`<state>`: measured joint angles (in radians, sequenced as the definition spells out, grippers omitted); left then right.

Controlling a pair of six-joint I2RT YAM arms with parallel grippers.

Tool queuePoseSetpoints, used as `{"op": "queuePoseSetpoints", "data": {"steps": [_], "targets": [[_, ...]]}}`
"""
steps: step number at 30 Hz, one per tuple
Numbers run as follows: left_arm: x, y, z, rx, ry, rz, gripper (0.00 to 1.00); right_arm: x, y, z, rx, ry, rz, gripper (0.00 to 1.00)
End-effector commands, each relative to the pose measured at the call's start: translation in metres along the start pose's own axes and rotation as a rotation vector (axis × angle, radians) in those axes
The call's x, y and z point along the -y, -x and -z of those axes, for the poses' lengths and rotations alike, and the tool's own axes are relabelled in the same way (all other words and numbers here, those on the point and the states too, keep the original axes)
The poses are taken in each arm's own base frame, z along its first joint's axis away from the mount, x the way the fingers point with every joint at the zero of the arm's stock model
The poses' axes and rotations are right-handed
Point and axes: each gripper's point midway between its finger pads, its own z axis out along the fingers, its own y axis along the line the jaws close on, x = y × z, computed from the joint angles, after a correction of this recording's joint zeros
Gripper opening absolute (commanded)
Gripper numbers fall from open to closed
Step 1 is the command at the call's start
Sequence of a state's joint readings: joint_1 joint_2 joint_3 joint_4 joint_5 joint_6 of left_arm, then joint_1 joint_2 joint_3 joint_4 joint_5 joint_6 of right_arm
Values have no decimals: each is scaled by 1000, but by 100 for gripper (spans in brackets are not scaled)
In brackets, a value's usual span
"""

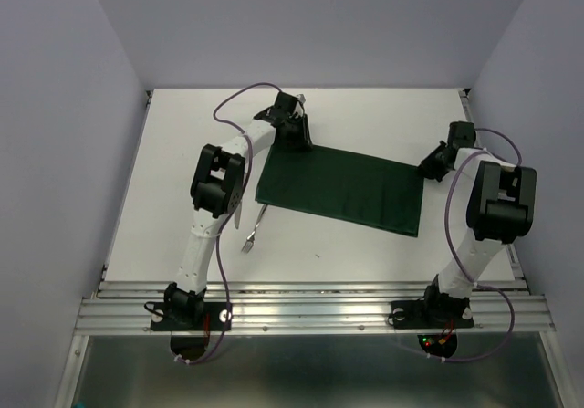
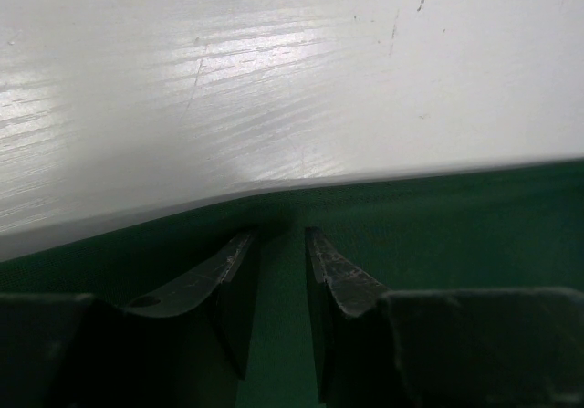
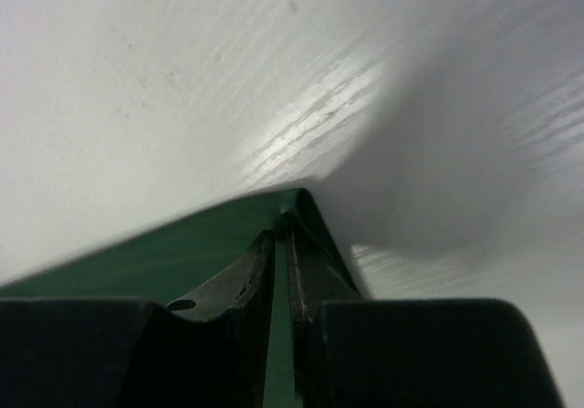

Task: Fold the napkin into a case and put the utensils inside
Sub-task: Smooth out the rectangle-folded napkin at the center of the board.

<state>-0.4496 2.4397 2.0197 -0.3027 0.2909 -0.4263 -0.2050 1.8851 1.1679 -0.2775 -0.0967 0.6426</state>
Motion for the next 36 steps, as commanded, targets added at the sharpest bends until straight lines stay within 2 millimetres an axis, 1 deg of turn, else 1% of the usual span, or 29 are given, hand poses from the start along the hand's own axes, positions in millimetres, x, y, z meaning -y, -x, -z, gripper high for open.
{"op": "queuePoseSetpoints", "data": {"steps": [1,4,6,7,11,14,16,17,19,20,22,24,27,28,32,36], "targets": [[-28,-11,-1,-34,86,-10,39,26,2,2,14,-60,14,17],[-25,-6,4,-23,84,-17,39,32,-3,-2,8,-77,16,17],[-22,1,10,-6,85,-26,38,37,-6,-5,3,-91,19,17],[-18,5,15,7,82,-33,39,39,-4,-6,5,-90,11,17],[-12,18,27,43,80,-43,39,42,-9,-9,-10,-89,14,16],[-16,27,29,59,98,-50,39,48,-11,-11,-10,-110,20,17],[-26,30,29,60,121,-48,39,52,-14,-11,-14,-121,30,17],[-37,31,28,55,136,-34,39,56,-12,-10,-10,-129,26,16],[-47,31,27,51,147,-20,39,59,-15,-10,-16,-133,30,17],[-56,33,26,55,160,-10,39,63,-13,-10,-15,-139,23,16],[-65,34,24,57,175,-4,39,67,-13,-10,-16,-145,18,17],[-79,37,26,60,202,12,39,68,-14,-10,-17,-147,21,17],[-91,42,27,70,217,31,39,72,-11,-10,-14,-154,16,16],[-98,44,29,76,224,46,39,72,-12,-11,-15,-155,16,16],[-109,50,28,89,229,63,39,72,-13,-12,-22,-152,15,16],[-112,46,22,74,228,67,39,73,-14,-13,-26,-155,15,16]]}}
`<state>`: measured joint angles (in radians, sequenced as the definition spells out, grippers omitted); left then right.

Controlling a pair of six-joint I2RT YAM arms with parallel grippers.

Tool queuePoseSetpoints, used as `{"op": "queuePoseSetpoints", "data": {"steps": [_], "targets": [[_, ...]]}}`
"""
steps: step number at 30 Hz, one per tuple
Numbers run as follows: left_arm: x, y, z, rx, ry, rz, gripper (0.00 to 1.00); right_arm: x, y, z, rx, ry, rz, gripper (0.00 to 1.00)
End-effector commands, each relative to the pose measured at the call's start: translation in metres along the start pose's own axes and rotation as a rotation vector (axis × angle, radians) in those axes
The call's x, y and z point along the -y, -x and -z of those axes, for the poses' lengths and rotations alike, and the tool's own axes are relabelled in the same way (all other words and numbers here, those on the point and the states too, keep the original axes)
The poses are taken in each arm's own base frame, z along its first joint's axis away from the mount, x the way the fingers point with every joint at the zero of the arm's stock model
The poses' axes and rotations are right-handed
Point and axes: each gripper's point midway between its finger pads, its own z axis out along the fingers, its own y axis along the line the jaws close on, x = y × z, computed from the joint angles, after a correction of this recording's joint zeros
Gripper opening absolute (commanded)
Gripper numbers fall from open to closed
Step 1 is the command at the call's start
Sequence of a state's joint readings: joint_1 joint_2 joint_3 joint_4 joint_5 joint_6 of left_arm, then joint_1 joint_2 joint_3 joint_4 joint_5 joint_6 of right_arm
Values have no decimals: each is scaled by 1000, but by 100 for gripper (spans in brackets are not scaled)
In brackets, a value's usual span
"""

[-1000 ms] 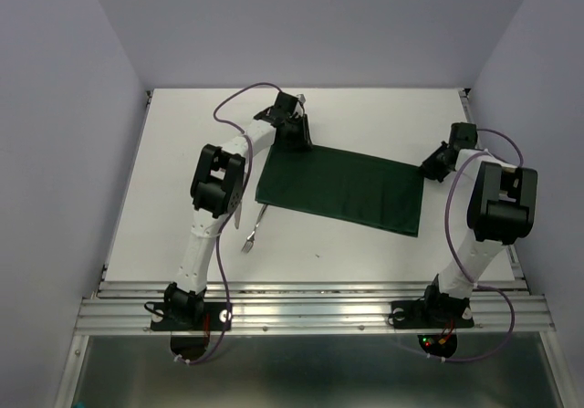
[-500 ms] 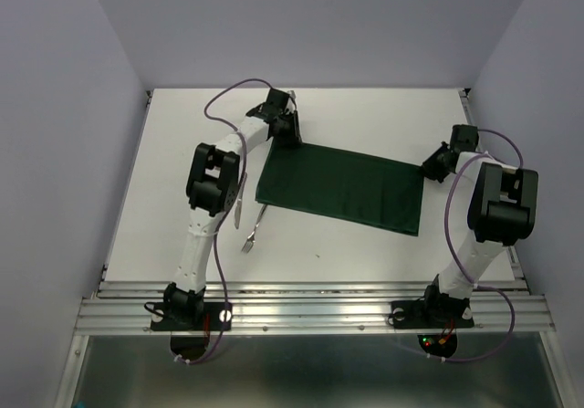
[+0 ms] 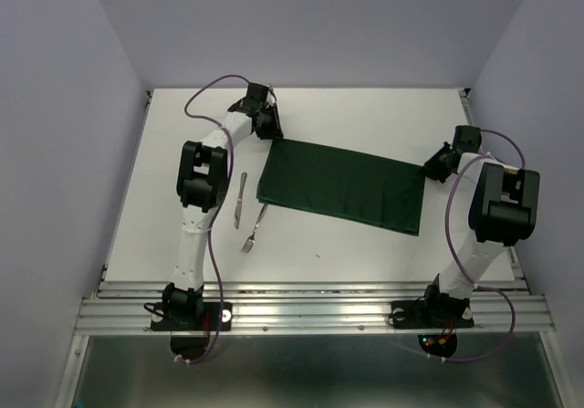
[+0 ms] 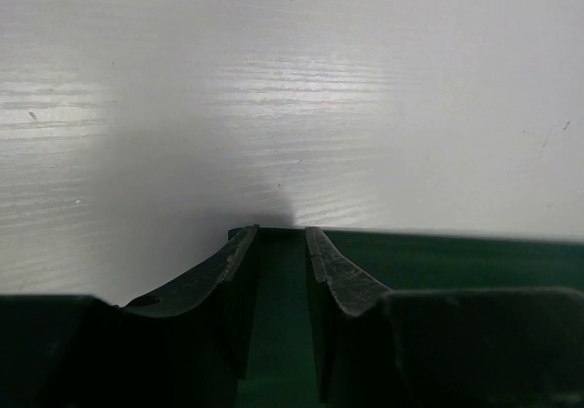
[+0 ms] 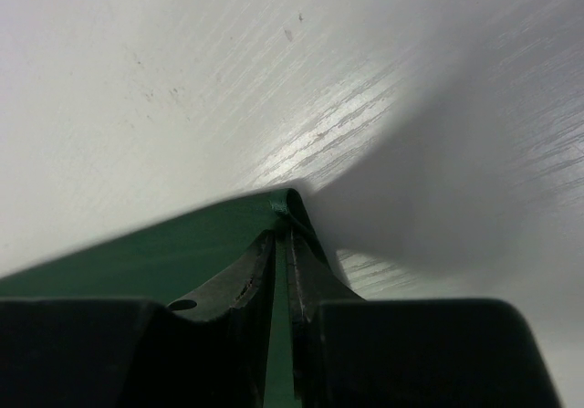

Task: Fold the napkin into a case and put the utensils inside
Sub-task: Smooth out the rectangle-folded napkin at the center of the board.

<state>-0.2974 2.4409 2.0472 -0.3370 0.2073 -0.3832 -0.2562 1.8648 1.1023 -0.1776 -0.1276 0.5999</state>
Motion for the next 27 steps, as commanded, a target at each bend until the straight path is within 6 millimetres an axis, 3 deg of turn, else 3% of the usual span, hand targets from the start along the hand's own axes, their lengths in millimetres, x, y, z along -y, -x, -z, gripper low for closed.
{"op": "queuePoseSetpoints", "data": {"steps": [1,9,14,16,17,21,24,27], "targets": [[-21,-5,-7,-22,72,-9,39,59,-26,-9,-70,-192,11,17],[-20,-7,-1,-22,69,-10,38,55,-23,-7,-64,-181,9,17],[-5,17,23,37,45,-30,40,41,-15,3,-59,-139,11,21],[12,45,47,105,19,-53,44,29,-4,14,-34,-105,17,28],[13,49,53,111,23,-68,46,23,1,20,-19,-89,24,34],[30,79,92,190,12,-111,55,9,21,50,49,-69,44,43],[37,86,115,213,1,-118,61,6,26,74,81,-72,43,48],[37,74,128,204,-2,-111,62,14,6,90,65,-68,48,49]]}}
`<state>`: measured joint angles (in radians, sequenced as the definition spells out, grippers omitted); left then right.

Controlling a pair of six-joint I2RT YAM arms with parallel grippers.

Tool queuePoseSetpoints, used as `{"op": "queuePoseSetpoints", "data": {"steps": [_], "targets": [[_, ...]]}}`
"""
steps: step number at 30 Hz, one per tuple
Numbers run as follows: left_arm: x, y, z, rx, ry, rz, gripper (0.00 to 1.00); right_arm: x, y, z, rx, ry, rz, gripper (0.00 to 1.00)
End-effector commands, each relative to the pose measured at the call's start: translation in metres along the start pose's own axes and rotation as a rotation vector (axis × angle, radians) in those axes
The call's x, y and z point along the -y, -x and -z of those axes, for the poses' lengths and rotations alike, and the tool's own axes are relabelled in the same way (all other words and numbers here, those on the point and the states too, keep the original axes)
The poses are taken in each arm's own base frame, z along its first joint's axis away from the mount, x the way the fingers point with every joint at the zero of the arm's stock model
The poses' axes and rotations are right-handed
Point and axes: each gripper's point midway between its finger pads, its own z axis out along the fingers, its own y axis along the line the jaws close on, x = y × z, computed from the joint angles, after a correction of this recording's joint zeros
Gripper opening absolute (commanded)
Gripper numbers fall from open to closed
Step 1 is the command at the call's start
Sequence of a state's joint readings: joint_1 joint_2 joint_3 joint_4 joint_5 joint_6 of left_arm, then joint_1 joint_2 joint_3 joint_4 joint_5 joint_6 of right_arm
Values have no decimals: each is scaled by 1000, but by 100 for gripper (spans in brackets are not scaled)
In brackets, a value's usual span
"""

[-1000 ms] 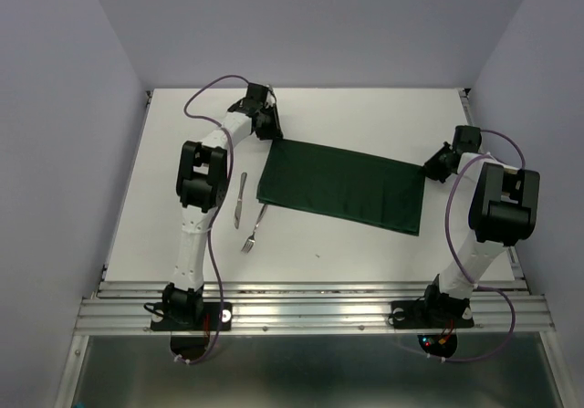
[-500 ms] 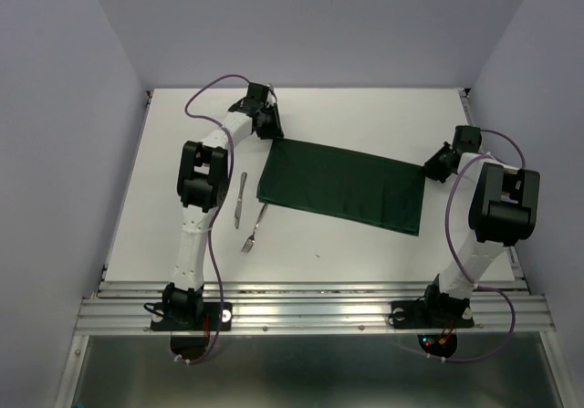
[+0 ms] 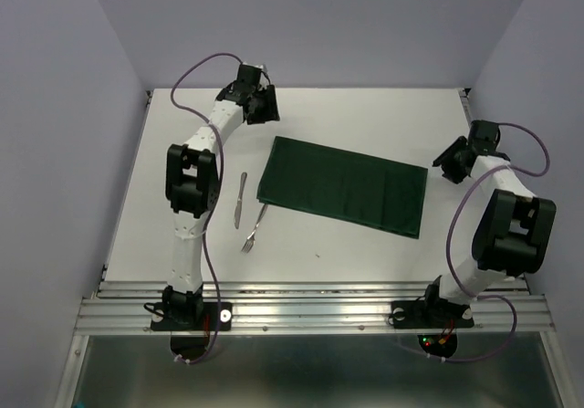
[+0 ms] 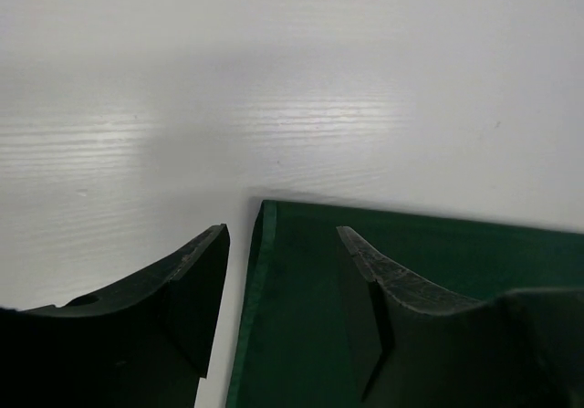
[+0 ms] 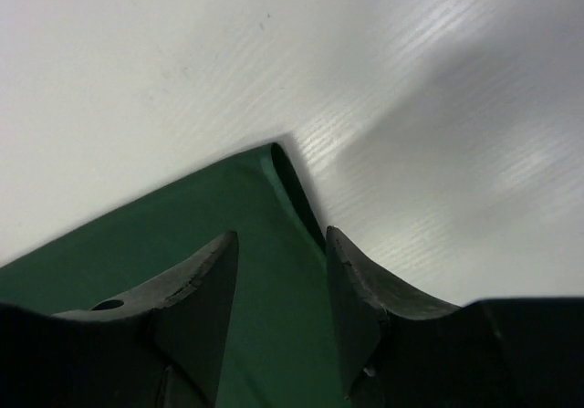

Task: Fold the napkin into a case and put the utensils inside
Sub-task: Smooth out the rectangle-folded napkin at the center of the board, then pick up the rectangle-folded napkin at the center of the board.

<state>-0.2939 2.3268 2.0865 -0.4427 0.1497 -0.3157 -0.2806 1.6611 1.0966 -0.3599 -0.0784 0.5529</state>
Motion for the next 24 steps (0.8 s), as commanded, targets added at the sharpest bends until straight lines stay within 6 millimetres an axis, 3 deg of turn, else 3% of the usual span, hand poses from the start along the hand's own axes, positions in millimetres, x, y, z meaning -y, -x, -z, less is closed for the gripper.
{"op": "queuePoseSetpoints", "data": {"steps": [1,5,8,13,17,24], "targets": [[18,41,74,136,-27,-30,62,13,-13,31,10,-21,23,49],[-1,12,78,97,34,-1,63,21,-38,47,-23,0,26,49],[-12,-20,69,28,60,9,66,22,-47,59,-21,21,22,50],[-26,-66,54,-67,97,-2,81,25,-60,68,-32,39,27,50],[-39,-103,35,-160,139,-19,81,24,-65,68,-37,52,42,50],[-41,-127,23,-203,171,-54,76,25,-68,69,-38,57,45,50]]}}
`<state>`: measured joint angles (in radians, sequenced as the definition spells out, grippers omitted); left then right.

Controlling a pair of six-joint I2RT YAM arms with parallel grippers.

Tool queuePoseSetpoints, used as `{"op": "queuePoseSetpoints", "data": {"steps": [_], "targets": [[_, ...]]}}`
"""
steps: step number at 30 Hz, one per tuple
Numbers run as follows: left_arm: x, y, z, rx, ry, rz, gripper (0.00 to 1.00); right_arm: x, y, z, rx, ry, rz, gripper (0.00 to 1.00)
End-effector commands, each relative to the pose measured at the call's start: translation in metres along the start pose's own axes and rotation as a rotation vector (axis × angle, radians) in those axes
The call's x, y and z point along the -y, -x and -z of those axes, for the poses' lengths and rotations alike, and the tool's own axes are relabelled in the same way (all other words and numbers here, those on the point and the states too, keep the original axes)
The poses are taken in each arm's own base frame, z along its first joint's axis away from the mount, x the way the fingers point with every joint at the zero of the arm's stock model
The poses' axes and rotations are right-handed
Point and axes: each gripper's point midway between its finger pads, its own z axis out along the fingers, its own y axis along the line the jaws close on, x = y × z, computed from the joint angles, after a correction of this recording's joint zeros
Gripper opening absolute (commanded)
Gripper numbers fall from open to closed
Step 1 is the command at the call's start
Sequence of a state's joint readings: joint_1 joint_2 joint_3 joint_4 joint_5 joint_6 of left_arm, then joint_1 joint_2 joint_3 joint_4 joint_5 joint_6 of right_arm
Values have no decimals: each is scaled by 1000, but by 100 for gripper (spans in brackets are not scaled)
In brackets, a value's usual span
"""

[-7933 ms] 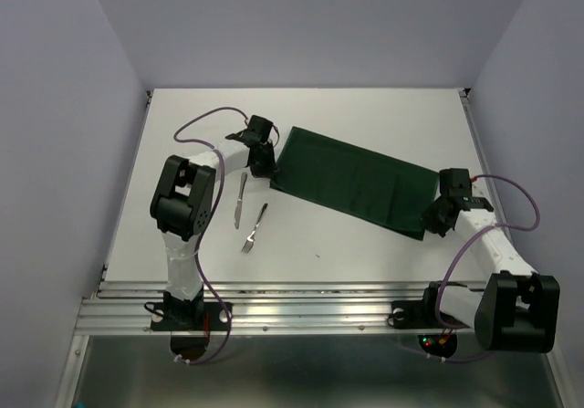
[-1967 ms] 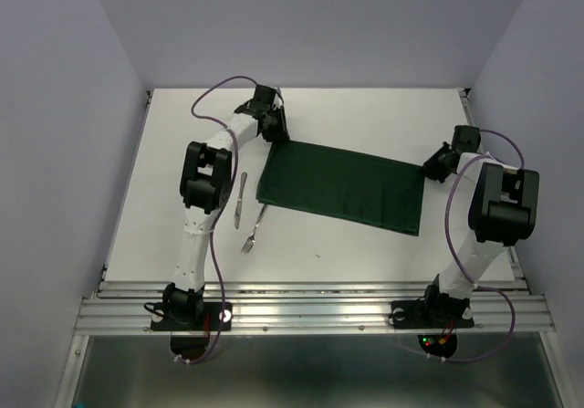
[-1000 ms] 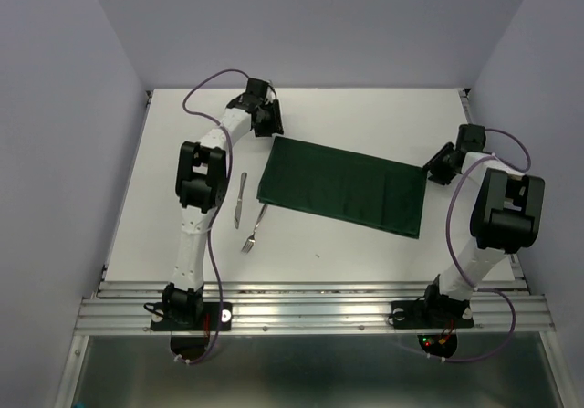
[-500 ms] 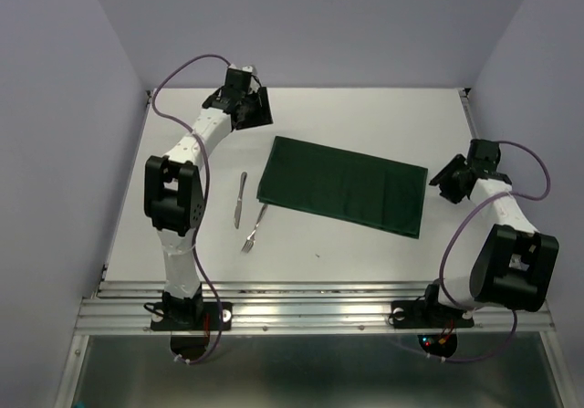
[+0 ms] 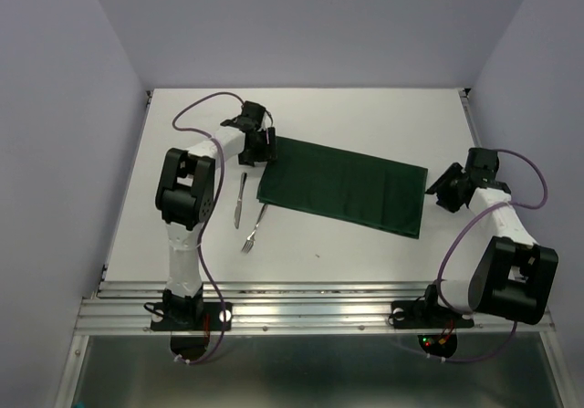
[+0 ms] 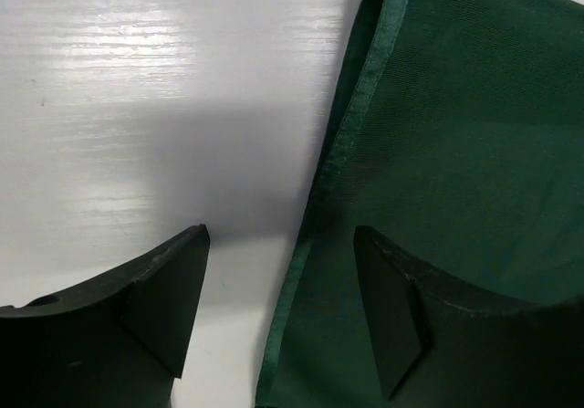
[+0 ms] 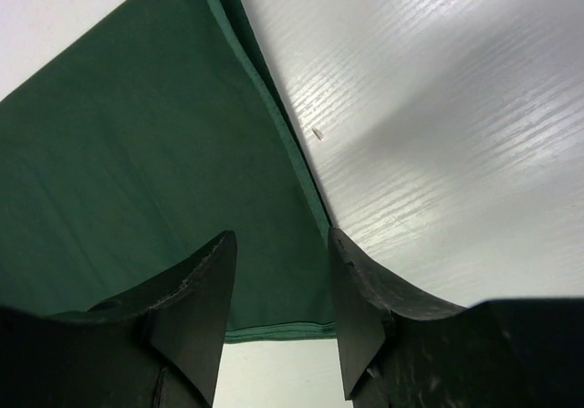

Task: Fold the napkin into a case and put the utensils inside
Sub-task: Pick up the rectangle-folded napkin at the center of the board.

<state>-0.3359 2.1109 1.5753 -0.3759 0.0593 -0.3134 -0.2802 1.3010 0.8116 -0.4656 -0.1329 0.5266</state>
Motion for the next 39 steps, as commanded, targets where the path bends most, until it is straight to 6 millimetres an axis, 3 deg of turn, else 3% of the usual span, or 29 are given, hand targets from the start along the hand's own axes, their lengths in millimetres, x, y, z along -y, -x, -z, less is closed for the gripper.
{"op": "queuePoseSetpoints", "data": {"steps": [1,14,18,25,33,39], "targets": [[3,-12,-3,-16,25,-43,75,-4,-1,5,14,25,23,51],[10,-51,-27,-85,140,-104,56,-4,-2,5,15,31,16,51],[15,-58,-30,-96,137,-105,46,-3,-1,6,21,25,19,51],[26,-57,-31,-91,125,-94,38,-3,-3,5,15,29,18,51],[25,-59,-35,-100,145,-83,0,-2,-4,4,15,27,21,51],[28,-36,-18,-38,162,-84,0,-2,-8,1,-2,25,29,51]]}}
